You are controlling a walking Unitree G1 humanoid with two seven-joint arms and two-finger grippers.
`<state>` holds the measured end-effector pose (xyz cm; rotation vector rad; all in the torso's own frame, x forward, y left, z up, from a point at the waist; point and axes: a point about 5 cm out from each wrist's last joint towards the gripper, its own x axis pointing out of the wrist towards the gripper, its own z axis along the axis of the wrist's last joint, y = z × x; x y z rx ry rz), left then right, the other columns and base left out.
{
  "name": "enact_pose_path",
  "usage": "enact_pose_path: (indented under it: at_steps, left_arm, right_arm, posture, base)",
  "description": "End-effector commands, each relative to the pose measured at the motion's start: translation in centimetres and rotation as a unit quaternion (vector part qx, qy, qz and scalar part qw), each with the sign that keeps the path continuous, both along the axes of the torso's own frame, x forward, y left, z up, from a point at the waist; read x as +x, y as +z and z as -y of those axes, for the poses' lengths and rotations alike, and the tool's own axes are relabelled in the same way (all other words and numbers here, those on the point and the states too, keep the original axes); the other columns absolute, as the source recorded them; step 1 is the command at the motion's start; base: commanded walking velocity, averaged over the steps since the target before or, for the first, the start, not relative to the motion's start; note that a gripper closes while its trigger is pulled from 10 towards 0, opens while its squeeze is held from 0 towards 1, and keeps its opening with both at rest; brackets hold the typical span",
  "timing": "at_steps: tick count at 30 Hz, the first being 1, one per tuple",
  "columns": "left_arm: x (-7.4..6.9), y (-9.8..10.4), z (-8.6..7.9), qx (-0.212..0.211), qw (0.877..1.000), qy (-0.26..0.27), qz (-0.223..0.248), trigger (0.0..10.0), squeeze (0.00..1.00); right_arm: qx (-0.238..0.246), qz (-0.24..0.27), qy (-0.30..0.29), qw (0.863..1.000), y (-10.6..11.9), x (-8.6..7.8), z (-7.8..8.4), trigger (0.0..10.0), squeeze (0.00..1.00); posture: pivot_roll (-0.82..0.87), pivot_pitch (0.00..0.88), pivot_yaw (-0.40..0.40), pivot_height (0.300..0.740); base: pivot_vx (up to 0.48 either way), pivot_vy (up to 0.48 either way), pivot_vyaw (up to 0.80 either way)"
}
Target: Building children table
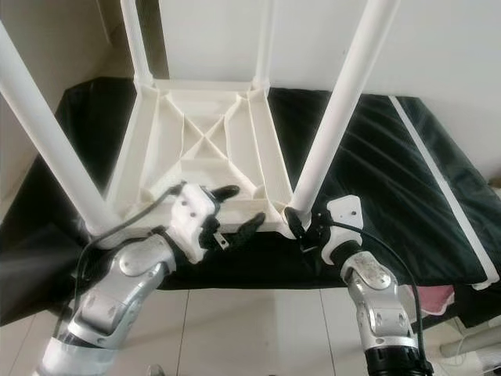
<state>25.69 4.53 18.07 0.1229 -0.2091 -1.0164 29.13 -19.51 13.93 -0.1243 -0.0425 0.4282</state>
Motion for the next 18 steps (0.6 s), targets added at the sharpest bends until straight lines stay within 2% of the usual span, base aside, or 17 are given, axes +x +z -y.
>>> enact_pose_path:
  at_steps: [1, 3, 11, 13, 14, 15, 18]
  left_arm:
    - [-0.5, -0.3, 0.3, -0.001, 0.999, -0.036, -0.012, 10.0, 0.0]
    - [-0.5, -0.6, 0.8, 0.002, 0.999, -0.043, -0.014, 10.0, 0.0]
    - [-0.6, -0.5, 1.4, 0.001, 0.999, -0.05, -0.016, 10.0, 0.0]
    - [-0.5, -0.6, 1.4, 0.003, 0.999, -0.048, -0.017, 10.0, 0.0]
    - [-0.5, -0.7, 1.3, 0.005, 0.999, -0.045, -0.015, 10.0, 0.0]
    - [-0.4, -0.7, 1.3, 0.004, 0.999, -0.042, -0.014, 10.0, 0.0]
    - [-0.1, -0.6, 1.4, 0.004, 0.999, -0.04, -0.008, 10.0, 0.0]
  right_arm:
    - [-0.003, -0.005, 0.019, 1.0, 0.0, 0.2, 0.1, 10.0, 0.0]
    - [-0.023, -0.009, 0.065, 0.998, 0.5, 1.4, -0.1, 10.0, 0.0]
    - [-0.045, -0.012, 0.106, 0.993, 0.9, 3.2, -0.7, 10.0, 0.0]
    - [-0.048, -0.016, 0.113, 0.992, 0.8, 3.4, -0.9, 9.6, 0.0]
    - [-0.049, -0.019, 0.118, 0.992, 0.7, 3.7, -1.0, 4.0, 0.0]
    - [-0.046, -0.025, 0.123, 0.991, 0.4, 3.8, -1.1, 0.0, 0.0]
    - [-0.046, -0.038, 0.129, 0.99, -0.3, 3.5, -1.2, 0.0, 0.0]
  posture:
    - [-0.01, 0.019, -0.054, 0.74]
    - [-0.01, 0.017, -0.058, 0.74]
    - [0.01, 0.01, -0.078, 0.74]
    - [0.02, 0.008, -0.082, 0.74]
    - [0.02, 0.0, -0.09, 0.74]
    - [0.02, 0.0, -0.097, 0.74]
    - [0.03, 0.0, -0.1, 0.74]
  base:
    - [0.0, 0.0, 0.0]
    - [0.0, 0.0, 0.0]
    - [0.0, 0.0, 0.0]
    - [0.0, 0.0, 0.0]
    - [0.0, 0.0, 0.0]
    - [0.0, 0.0, 0.0]
    - [0.0, 0.0, 0.0]
